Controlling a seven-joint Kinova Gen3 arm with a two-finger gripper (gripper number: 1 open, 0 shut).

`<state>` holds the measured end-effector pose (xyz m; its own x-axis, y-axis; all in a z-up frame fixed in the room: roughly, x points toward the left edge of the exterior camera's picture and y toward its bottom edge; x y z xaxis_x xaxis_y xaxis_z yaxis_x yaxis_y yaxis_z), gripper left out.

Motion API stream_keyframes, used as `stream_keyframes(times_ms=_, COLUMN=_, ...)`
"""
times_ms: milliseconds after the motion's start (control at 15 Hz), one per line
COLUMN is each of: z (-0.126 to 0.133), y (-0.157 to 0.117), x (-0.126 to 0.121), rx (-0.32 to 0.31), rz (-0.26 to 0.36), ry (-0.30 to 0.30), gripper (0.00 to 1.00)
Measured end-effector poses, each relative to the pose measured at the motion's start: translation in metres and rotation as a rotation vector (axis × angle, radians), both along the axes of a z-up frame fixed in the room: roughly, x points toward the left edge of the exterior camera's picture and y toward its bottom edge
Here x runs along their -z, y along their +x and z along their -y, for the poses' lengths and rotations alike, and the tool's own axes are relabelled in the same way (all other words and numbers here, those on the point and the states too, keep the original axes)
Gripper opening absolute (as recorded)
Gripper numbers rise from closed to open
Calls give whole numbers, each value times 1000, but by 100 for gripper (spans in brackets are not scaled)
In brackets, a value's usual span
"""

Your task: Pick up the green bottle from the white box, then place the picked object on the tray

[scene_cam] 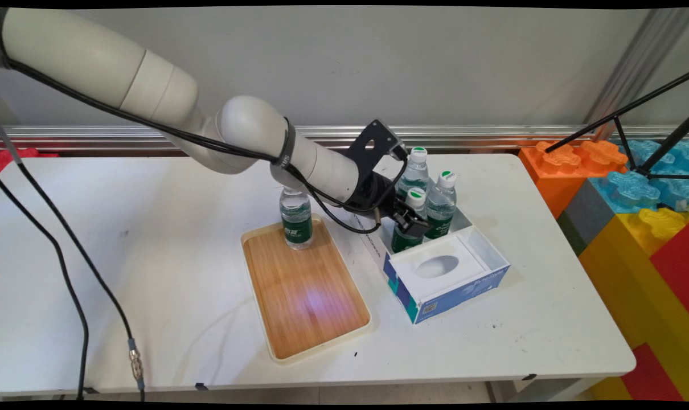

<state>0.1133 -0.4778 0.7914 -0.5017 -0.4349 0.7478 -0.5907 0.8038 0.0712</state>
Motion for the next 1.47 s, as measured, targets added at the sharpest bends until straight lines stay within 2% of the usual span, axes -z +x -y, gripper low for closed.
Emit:
stream_keyframes(times_ms=467, z=-2, y=-2, x=1, rx=4, rz=9, ry=0, gripper=0)
stream_keyframes(times_ms=667, z=-3, y=-4, x=-7, rx=-5, rz=9, ry=2, gripper=0)
stream_keyframes(times_ms=1000, z=-5, y=-5, x=-45, rx=-33, rz=-6, ry=2, gripper=0)
stream_keyframes(times_ms=1333, z=-8, y=8, x=-97, rx=-69, rz=-15, ry=4, gripper=0)
stream_keyframes(times_ms=1467, z=-11, y=14, x=-110, rx=-71, rz=-17, ry=9, gripper=0)
